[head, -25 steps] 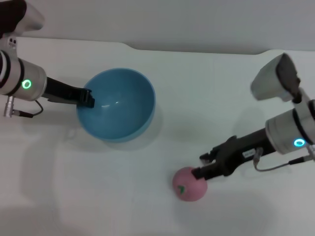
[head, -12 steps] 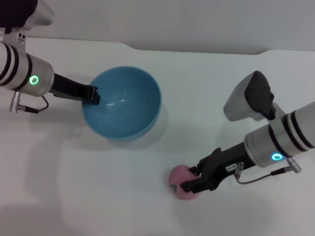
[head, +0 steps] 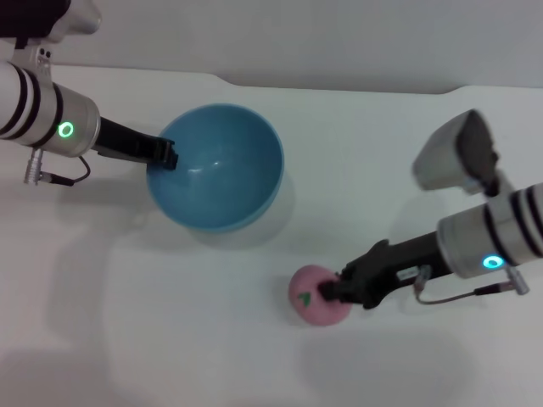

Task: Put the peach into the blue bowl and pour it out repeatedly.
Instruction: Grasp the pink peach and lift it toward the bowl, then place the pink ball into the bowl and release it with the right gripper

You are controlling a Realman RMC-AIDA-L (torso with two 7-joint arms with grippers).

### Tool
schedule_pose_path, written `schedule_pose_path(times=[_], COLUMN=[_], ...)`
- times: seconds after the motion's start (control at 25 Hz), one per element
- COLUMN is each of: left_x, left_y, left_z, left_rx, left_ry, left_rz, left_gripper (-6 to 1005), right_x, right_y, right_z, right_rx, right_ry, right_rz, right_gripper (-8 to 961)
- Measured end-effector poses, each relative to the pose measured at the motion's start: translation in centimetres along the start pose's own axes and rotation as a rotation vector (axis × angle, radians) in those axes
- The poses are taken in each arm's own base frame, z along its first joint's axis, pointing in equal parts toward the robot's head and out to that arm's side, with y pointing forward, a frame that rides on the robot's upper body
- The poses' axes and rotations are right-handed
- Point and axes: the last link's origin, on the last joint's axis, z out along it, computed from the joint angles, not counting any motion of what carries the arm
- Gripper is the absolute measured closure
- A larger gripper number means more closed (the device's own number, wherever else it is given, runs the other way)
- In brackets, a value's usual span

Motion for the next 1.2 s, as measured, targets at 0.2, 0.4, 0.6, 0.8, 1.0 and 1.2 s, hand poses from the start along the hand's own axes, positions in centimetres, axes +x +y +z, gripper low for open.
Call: schedule_pose_path(times=[0.2,0.4,0.6,0.8,1.0,1.2], left_x=[0.3,0.7,0.8,0.3,0.1,-0.1], left_y=[0.6,2.4,6.0,10.6,12.2,13.2], left_z=[0.4,1.4,3.4,5.9,6.5,6.7], left_rx=[0.002,-0.012,-0.029,-0.09,-0.138,-0.175], left_ry=[0.01,-0.017,-0.098,-0.166,-0.165,-0.166], left_rz=[0.025,0.091,0.177,0.279,0.288,0.28], left_gripper=[1000,999,999,1000,1000,999], right_x=[0.9,3.0,4.3,2.0,0.1,-0.5], right_y=[-1.2,-2.6,-3.5,-2.2,-0.7,0.1], right_z=[-3.2,-7.7,-11.7,-14.2,-13.1,-10.3], right_rx=[0.003,0.036,0.133,0.125,0.059,0.024], right_ry=[-0.127,-0.303,-0.433,-0.481,-0.393,-0.197], right_rz=[0.091,0.181,0.194,0.07,-0.04,-0.121], right_gripper=[848,890,902,885,862,840])
